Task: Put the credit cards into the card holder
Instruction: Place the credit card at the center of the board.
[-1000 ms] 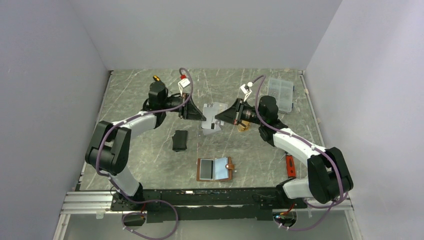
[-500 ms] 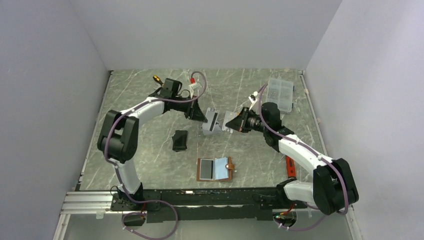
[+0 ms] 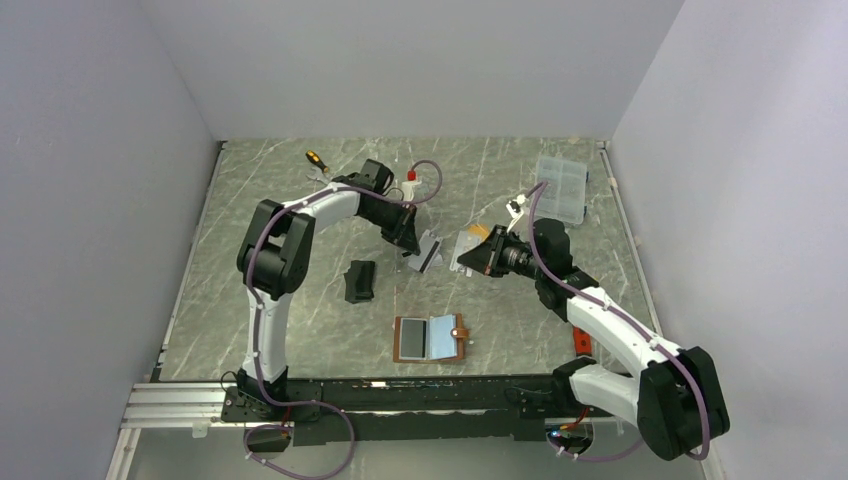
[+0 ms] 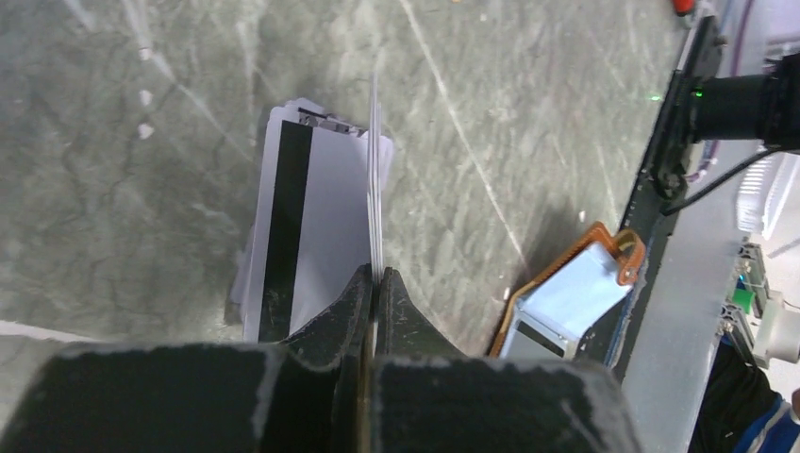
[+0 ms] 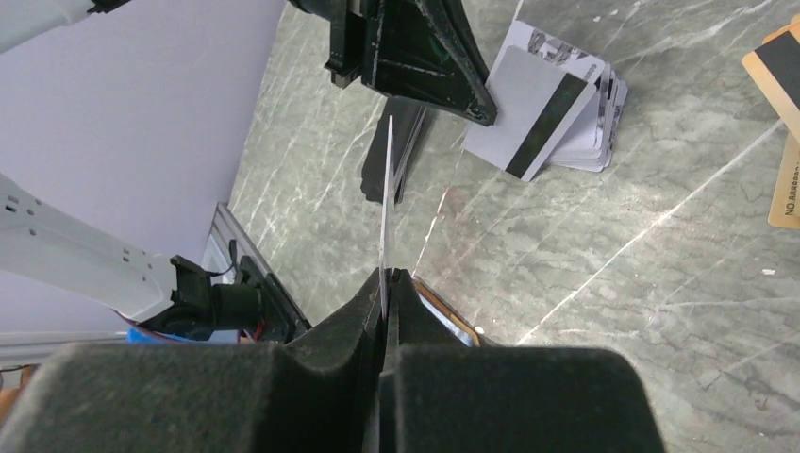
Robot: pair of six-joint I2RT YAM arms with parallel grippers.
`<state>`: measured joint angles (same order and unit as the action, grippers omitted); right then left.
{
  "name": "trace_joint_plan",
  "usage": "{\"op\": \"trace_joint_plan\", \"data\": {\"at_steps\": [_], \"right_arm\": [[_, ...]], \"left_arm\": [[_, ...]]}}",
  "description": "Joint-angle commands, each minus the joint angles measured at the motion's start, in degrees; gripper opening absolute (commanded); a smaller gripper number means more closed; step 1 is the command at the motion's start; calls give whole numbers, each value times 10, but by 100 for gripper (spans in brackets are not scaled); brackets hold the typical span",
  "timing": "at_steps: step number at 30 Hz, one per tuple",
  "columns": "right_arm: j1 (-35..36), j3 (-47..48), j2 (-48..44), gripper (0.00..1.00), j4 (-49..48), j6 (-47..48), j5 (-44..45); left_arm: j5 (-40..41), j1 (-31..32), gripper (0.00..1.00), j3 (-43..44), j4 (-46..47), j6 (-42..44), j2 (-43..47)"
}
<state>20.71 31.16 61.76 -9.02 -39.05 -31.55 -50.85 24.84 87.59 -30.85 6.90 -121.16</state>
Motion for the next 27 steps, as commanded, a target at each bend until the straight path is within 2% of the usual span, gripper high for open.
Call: {"op": "trace_joint_plan", "data": {"at_steps": [1, 8, 10, 16, 23, 27], "right_arm": [[-1, -7, -17, 2, -11, -11, 1], [0, -12, -24, 2, 11, -14, -9], [7, -14, -25, 2, 32, -12, -10], [70, -21, -46, 1, 104, -11, 47], [125, -33, -88, 0, 152, -31, 91], [140, -30, -107, 0, 188, -34, 88]], "left_arm": [[61, 7, 0, 40, -41, 25, -20], [136, 18, 0, 56, -60, 26, -30], [149, 22, 3, 62, -70, 24, -33], [191, 27, 12, 67, -75, 21, -32], [246, 29, 15, 82, -87, 21, -40], [255, 29, 28, 91, -97, 25, -48]]}}
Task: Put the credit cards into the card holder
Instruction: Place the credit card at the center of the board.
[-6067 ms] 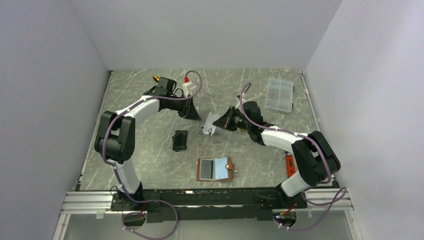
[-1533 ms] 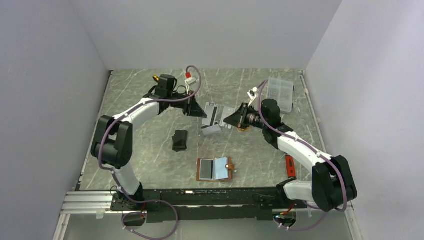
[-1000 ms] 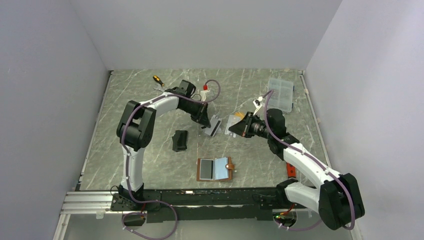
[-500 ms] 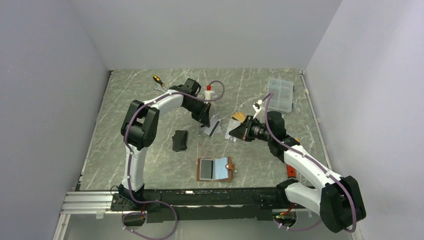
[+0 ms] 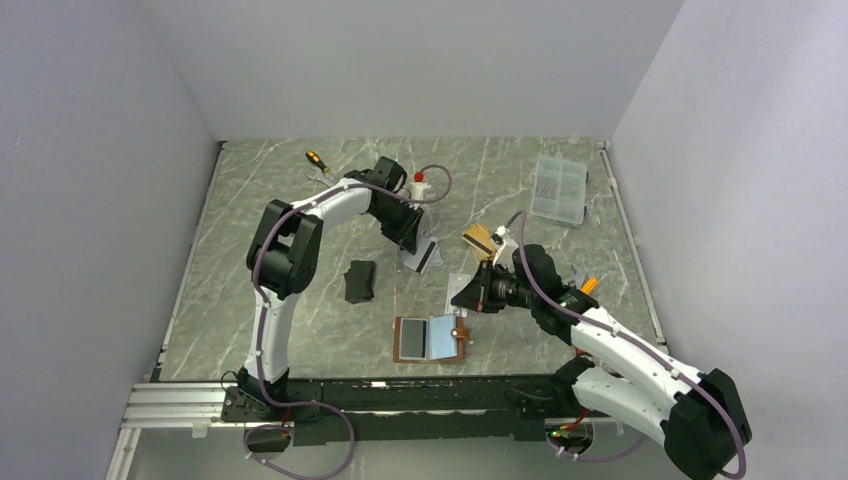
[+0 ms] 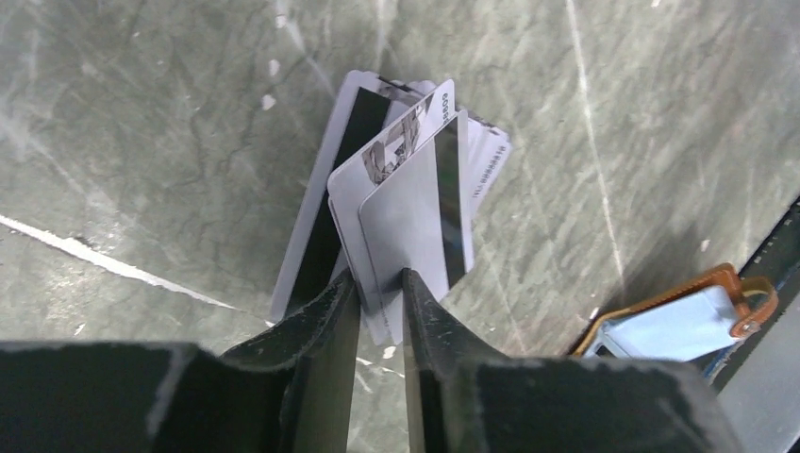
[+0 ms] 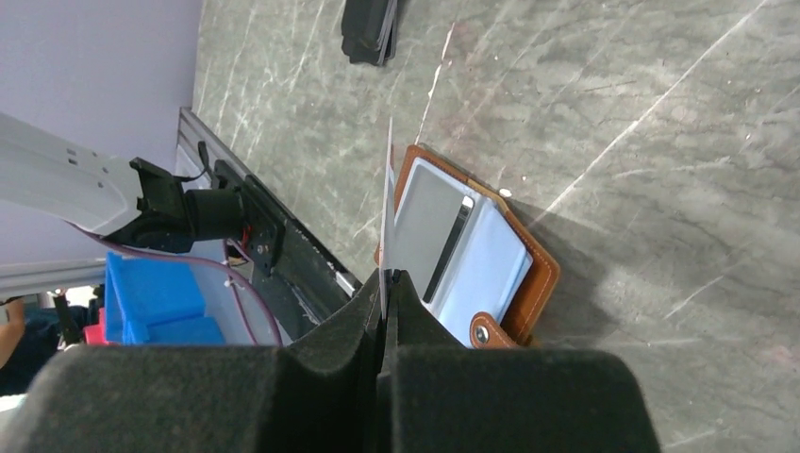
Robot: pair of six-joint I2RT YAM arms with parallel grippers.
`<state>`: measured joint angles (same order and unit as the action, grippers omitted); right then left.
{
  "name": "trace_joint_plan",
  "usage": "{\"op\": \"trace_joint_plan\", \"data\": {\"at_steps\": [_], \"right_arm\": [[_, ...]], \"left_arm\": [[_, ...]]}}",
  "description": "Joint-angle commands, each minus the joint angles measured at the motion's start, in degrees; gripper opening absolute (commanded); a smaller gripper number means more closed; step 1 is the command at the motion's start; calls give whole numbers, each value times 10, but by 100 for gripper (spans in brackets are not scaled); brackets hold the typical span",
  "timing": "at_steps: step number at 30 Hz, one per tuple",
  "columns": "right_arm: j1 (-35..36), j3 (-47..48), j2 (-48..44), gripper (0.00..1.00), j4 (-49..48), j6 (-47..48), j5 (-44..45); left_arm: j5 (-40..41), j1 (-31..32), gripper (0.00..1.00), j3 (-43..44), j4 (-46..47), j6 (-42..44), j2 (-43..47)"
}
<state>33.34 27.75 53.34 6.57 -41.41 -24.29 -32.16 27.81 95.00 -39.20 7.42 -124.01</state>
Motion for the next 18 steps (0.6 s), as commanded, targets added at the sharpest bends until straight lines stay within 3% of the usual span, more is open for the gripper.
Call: {"op": "trace_joint_plan", "data": {"at_steps": [1, 3, 8, 11, 18], "right_arm": [[22, 6, -23, 0, 40, -11, 20], [38, 8, -19, 0, 54, -13, 29], [92, 21, 8, 0, 91, -22, 76], [115, 31, 15, 0, 121, -26, 97], [141, 43, 12, 0, 180, -30, 129]], "left_arm": [[66, 0, 29, 18, -16, 19, -21], [62, -1, 37, 14, -14, 16, -20], [58, -1, 43, 5, -11, 10, -11], [55, -3, 55, 11, -19, 10, -6], [18, -17, 62, -5, -33, 18, 64]]}}
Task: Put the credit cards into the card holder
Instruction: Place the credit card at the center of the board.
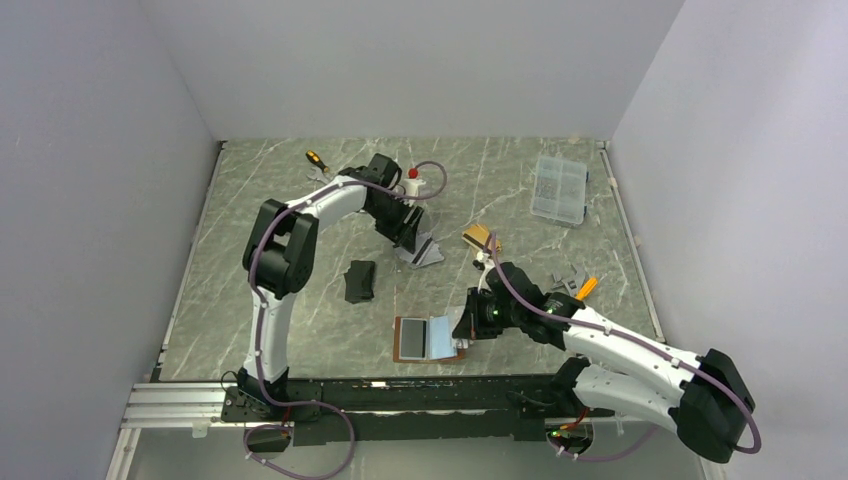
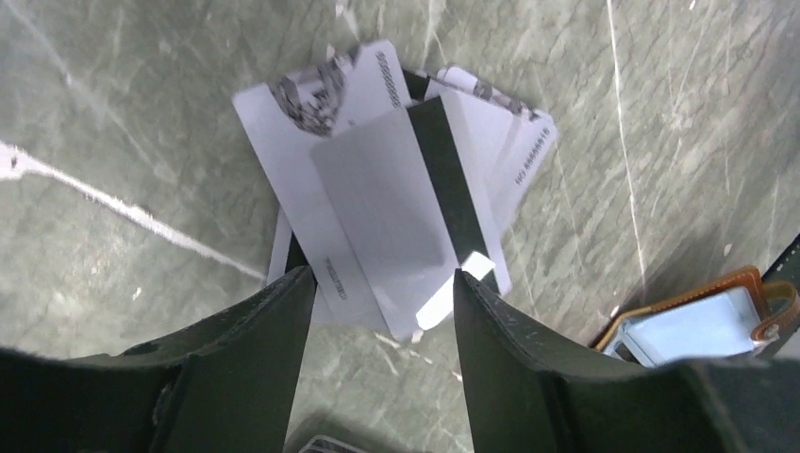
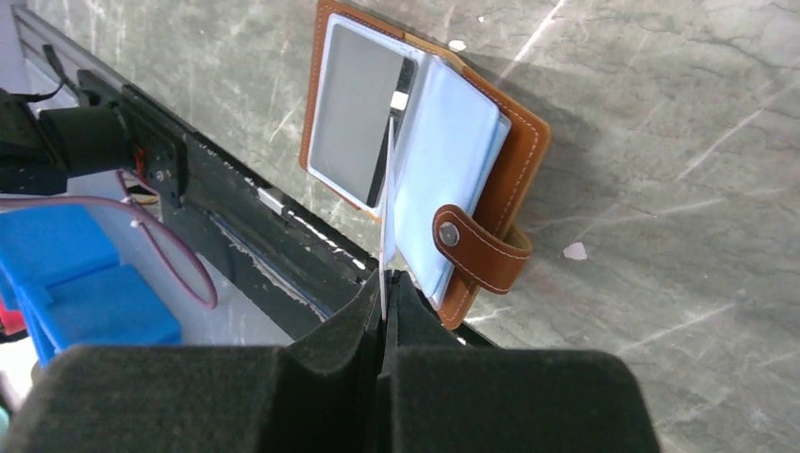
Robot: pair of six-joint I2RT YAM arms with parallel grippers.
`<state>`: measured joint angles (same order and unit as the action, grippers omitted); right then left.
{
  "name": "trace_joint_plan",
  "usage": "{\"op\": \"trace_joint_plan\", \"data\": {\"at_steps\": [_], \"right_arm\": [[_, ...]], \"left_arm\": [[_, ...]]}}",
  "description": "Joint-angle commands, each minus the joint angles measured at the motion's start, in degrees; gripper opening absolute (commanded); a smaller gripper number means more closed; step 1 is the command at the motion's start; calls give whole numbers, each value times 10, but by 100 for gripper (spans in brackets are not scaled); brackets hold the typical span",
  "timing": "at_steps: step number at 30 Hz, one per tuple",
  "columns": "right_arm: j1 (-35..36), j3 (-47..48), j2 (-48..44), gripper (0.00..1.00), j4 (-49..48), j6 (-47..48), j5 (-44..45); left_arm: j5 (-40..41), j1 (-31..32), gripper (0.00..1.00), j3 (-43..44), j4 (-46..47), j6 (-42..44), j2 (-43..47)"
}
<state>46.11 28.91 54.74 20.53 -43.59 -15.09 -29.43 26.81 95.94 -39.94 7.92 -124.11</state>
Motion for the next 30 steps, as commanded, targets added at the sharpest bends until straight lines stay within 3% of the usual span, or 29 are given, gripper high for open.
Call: {"op": "trace_joint_plan", "data": {"at_steps": [1, 5, 14, 21, 30], "right_arm": [[19, 35, 1, 0, 47, -7, 46], [33, 41, 17, 0, 61, -6, 76], [42, 42, 16, 0, 73, -6, 112], [46, 37, 20, 0, 62, -6, 120], [89, 76, 16, 0, 50, -4, 150]], "left_arm": [[-19, -7, 63, -27, -22, 16, 83], [-77, 3, 76, -46, -38, 33, 134], [-188, 35, 69, -140, -65, 129, 214], [-104, 114, 61, -270, -55, 245, 250], [-54, 164, 57, -312, -39, 278, 274]]}}
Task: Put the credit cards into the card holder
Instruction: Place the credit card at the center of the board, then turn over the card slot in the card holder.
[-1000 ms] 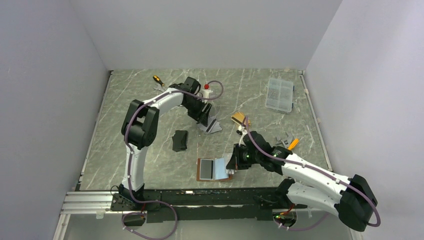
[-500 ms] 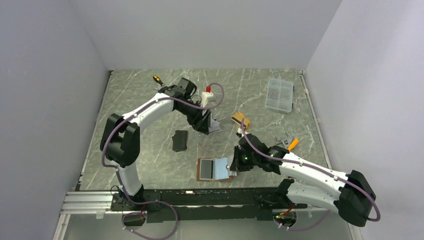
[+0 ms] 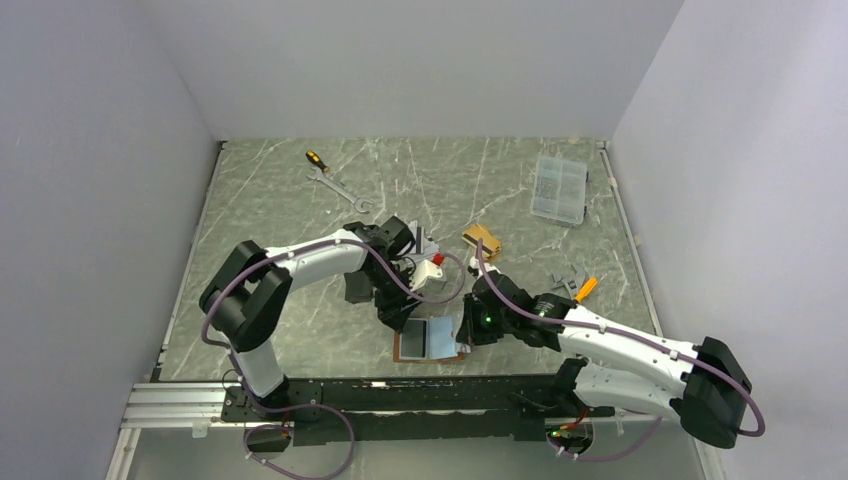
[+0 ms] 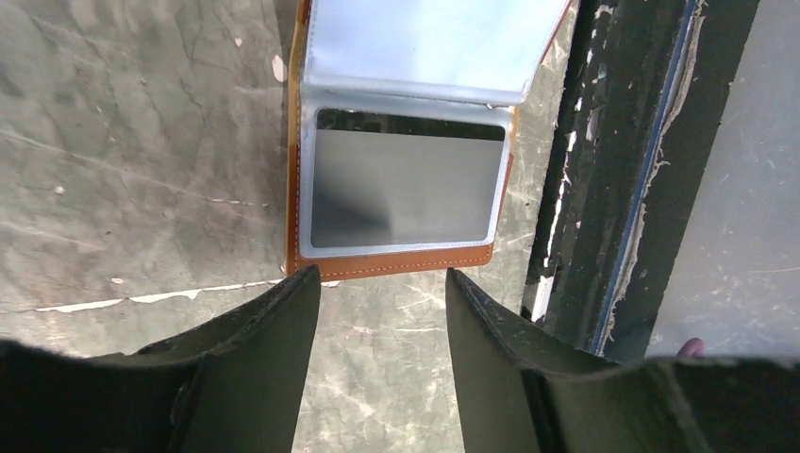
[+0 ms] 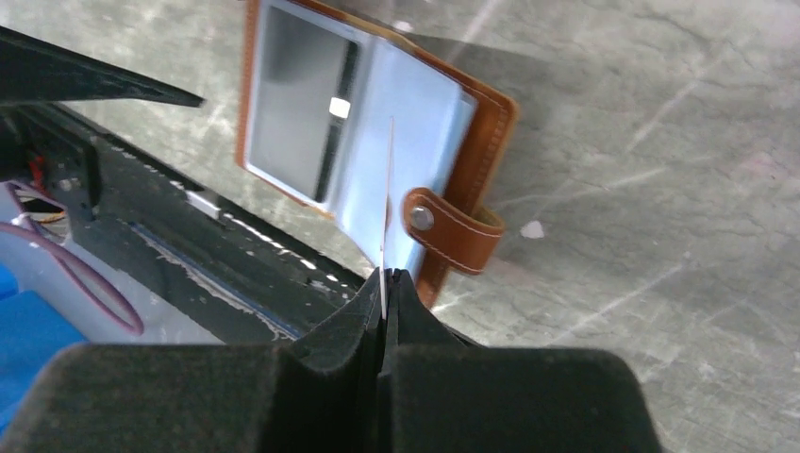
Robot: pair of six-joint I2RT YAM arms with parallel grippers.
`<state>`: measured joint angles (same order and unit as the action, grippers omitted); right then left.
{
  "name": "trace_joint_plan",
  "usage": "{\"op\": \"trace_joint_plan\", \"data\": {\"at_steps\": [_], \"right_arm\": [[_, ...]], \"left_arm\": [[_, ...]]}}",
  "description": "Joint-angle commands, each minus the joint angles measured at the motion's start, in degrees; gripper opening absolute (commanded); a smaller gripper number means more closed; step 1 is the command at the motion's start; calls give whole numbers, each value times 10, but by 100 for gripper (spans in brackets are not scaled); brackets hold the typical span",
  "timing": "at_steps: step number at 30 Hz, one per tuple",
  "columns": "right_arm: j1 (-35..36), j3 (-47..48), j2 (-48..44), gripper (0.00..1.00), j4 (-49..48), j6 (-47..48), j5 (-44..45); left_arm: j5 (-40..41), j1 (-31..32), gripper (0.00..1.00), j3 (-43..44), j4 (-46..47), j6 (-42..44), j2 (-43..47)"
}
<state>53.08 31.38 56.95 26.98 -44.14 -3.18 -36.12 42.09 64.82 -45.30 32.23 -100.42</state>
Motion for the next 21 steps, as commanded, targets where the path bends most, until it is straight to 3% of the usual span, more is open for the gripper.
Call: {"op": "trace_joint_plan", "data": {"at_steps": [1, 11, 21], "right_arm": [[23, 57, -2, 0, -14, 3, 32], [26, 43, 58, 0, -39, 6, 62], [26, 13, 14, 0, -4, -12, 103]], "left_arm": [[16, 14, 56, -3, 19, 36, 37], [65, 50, 52, -48, 61, 54, 47], [123, 84, 50, -76, 92, 64, 43]]}}
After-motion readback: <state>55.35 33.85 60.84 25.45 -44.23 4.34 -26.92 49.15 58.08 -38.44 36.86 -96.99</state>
